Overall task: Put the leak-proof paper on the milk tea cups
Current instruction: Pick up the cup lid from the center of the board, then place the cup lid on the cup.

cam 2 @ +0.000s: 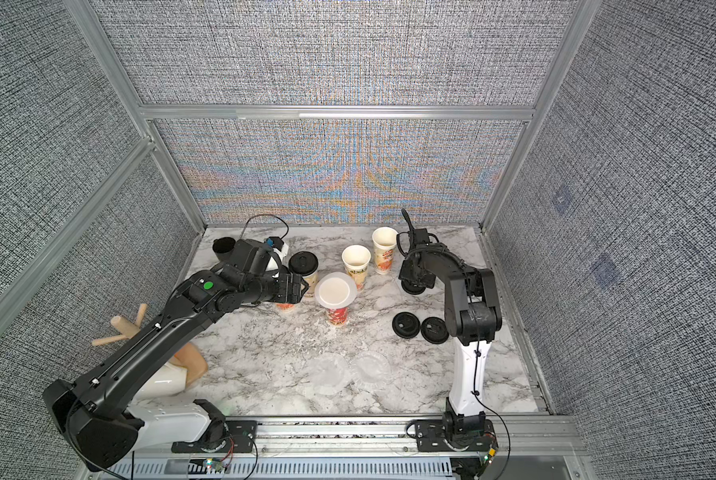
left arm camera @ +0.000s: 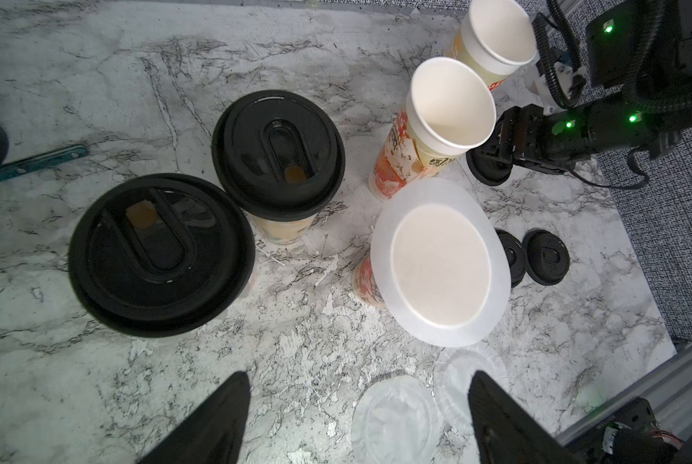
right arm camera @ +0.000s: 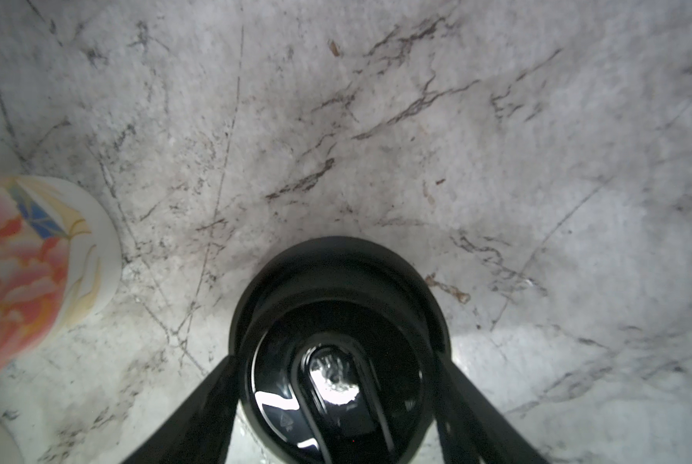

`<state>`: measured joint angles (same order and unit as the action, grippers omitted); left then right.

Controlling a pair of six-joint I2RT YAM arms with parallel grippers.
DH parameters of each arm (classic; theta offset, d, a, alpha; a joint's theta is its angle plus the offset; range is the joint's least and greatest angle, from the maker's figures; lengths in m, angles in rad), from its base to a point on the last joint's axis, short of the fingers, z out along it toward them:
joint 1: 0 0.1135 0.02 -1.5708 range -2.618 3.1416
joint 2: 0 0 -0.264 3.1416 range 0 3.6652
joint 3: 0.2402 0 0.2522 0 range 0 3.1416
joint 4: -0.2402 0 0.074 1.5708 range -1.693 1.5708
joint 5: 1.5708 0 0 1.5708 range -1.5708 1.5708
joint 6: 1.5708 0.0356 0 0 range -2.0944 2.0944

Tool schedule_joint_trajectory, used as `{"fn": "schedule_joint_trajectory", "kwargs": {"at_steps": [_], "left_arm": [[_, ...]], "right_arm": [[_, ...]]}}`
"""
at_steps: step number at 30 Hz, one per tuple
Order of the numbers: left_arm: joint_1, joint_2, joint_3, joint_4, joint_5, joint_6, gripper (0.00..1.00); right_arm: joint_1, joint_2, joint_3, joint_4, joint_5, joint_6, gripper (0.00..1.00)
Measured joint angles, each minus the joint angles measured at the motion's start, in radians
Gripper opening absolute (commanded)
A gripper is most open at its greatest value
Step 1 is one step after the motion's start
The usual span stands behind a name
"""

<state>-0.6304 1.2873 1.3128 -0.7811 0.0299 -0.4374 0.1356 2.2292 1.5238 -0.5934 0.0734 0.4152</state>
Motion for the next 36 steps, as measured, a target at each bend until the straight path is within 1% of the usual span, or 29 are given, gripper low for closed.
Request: {"fn": "schedule_joint_trajectory", "kwargs": {"at_steps": [4, 6, 9, 12, 14, 16, 20, 26, 31, 36], "left_arm": [[0.0, 0.0, 0.0, -0.006, 0.0, 0.0, 0.86], [0.001, 0.0, 0.0, -0.006, 0.0, 0.0, 0.86], [0.002, 0.0, 0.0, -0.006, 0.0, 0.004, 0.86], [0.005, 0.0, 0.003, -0.006, 0.0, 0.011, 0.86], [0.011, 0.0, 0.005, -0.006, -0.002, 0.011, 0.87], [0.019, 0.0, 0.005, -0.007, -0.004, 0.012, 0.87], [0.038, -0.003, -0.002, -0.006, -0.005, 0.015, 0.86], [0.066, -0.013, -0.037, -0.006, -0.004, 0.016, 0.86], [0.083, -0.018, -0.051, -0.006, 0.0, 0.016, 0.86], [0.092, -0.026, -0.059, -0.005, 0.007, 0.018, 0.86]], "right_arm": [[0.003, -0.079, -0.044, -0.002, 0.001, -0.006, 0.71], [0.011, -0.148, -0.077, -0.007, 0.011, -0.008, 0.71], [0.052, -0.275, -0.126, -0.035, 0.036, -0.016, 0.71], [0.129, -0.399, -0.132, -0.093, 0.067, -0.032, 0.72], [0.199, -0.459, -0.092, -0.154, 0.096, -0.045, 0.72], [0.276, -0.487, -0.02, -0.213, 0.116, -0.062, 0.72], [0.42, -0.474, 0.152, -0.335, 0.141, -0.096, 0.72], [0.558, -0.372, 0.344, -0.472, 0.151, -0.133, 0.72], [0.633, -0.264, 0.458, -0.528, 0.124, -0.153, 0.72], [0.67, -0.175, 0.529, -0.556, 0.105, -0.166, 0.72]]}}
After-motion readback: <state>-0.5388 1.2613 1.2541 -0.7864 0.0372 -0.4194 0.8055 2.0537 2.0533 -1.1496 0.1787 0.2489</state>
